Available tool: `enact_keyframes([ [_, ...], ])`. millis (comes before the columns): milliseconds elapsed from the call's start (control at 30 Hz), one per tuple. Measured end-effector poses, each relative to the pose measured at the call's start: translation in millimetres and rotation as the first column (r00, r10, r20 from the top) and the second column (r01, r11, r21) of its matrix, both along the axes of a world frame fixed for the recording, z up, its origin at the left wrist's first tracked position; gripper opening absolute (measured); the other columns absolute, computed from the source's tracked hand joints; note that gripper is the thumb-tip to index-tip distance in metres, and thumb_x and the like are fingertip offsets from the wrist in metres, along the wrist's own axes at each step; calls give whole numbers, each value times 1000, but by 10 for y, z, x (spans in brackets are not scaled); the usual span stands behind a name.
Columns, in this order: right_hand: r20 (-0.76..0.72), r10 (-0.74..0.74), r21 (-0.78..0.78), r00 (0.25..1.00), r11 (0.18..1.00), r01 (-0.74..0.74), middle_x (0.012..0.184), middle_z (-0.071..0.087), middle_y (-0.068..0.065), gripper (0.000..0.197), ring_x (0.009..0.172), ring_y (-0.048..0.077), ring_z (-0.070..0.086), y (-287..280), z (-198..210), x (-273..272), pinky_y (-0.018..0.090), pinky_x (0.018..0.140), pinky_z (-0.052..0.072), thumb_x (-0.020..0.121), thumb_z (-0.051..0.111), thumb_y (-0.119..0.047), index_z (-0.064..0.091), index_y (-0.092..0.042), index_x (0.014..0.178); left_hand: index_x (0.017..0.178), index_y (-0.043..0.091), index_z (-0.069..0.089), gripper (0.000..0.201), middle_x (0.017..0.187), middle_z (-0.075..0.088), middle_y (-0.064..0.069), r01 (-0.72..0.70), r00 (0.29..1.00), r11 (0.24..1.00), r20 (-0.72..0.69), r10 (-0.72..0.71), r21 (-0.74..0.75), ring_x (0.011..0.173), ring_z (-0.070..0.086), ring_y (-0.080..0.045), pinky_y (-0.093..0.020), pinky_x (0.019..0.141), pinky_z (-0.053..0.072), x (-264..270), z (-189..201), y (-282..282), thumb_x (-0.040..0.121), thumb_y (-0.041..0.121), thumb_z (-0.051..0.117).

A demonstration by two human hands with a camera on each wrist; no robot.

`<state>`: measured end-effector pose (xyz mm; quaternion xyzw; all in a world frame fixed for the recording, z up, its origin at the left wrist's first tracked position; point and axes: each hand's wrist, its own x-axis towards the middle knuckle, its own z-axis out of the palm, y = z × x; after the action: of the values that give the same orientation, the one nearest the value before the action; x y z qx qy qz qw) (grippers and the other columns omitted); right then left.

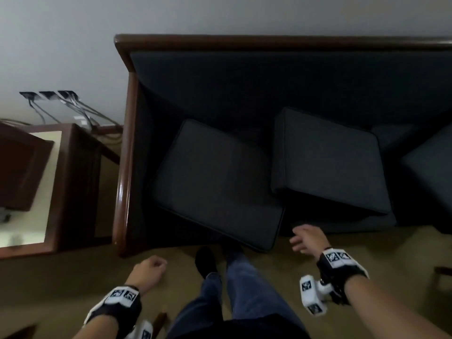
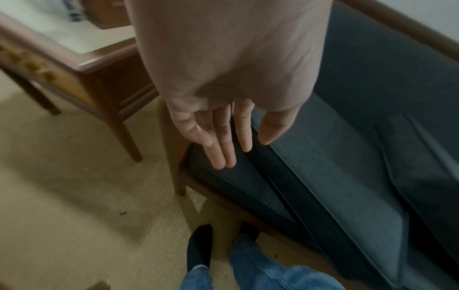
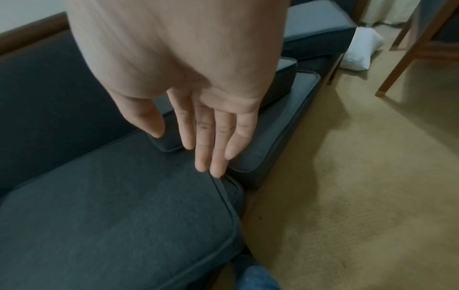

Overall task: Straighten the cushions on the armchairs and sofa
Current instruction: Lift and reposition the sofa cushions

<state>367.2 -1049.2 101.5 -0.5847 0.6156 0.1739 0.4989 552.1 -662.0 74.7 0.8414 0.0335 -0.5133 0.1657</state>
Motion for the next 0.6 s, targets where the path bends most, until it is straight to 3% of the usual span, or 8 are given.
enact_keyframes([
  [67,37,-141,57,989,989,139,78,67,9,16,55,19,60,-137,-128,255,25,54,42,98,53,-24,58,-9,101,91,31,65,5,105,71,-7,21,1000,999,-1,-21,38,98,65,-24,-28,81,47,133,-70,-211,93,28,61],
  [133,91,-385,137,919,918,371,90,66,13,28,71,23,63,-251,-279,466,30,63,47,97,56,-32,55,-7,110,96,26,66,7,109,71,-11,15,1000,997,27,-17,77,103,64,-30,-31,86,47,266,-102,-485,93,26,60],
  [267,74,-791,417,608,578,701,128,51,25,79,113,34,59,-456,-540,835,37,84,54,91,61,-49,32,2,144,101,10,70,26,115,68,-18,23,1000,990,2,-23,139,112,60,-34,-32,90,43,488,-378,-983,95,32,59],
  [333,23,-872,474,489,440,763,141,44,23,91,124,34,55,-549,-660,1041,34,69,59,89,61,-54,21,0,150,106,1,68,49,117,67,-21,-40,999,984,-30,46,176,114,59,-38,-34,90,43,588,-584,-1161,93,47,58],
  [400,5,-916,488,401,353,799,143,43,22,84,123,35,55,-626,-777,1227,36,56,60,87,63,-53,29,-2,145,114,-2,65,79,119,66,-22,-180,979,963,-61,196,201,114,59,-39,-34,91,45,689,-827,-1238,81,69,60],
  [467,19,-942,473,336,305,827,139,48,21,54,113,38,56,-707,-925,1375,42,66,62,89,65,-47,51,-6,121,120,5,63,109,120,67,-14,-425,896,891,-66,439,157,109,62,-35,-40,97,48,725,-1143,-1238,51,89,65],
  [500,29,-949,462,313,290,838,138,50,20,44,108,39,55,-749,-986,1423,45,72,61,90,66,-44,56,-8,112,121,9,62,112,119,66,-9,-556,819,821,-85,568,129,105,64,-31,-43,96,50,727,-1205,-1269,44,89,68],
  [600,35,-953,414,300,287,864,137,48,20,50,108,42,54,-862,-1119,1433,42,59,61,90,68,-39,55,-8,128,129,12,53,95,123,61,-5,-800,588,599,-145,796,42,111,59,-27,-45,84,51,745,-1282,-1434,58,68,80],
])
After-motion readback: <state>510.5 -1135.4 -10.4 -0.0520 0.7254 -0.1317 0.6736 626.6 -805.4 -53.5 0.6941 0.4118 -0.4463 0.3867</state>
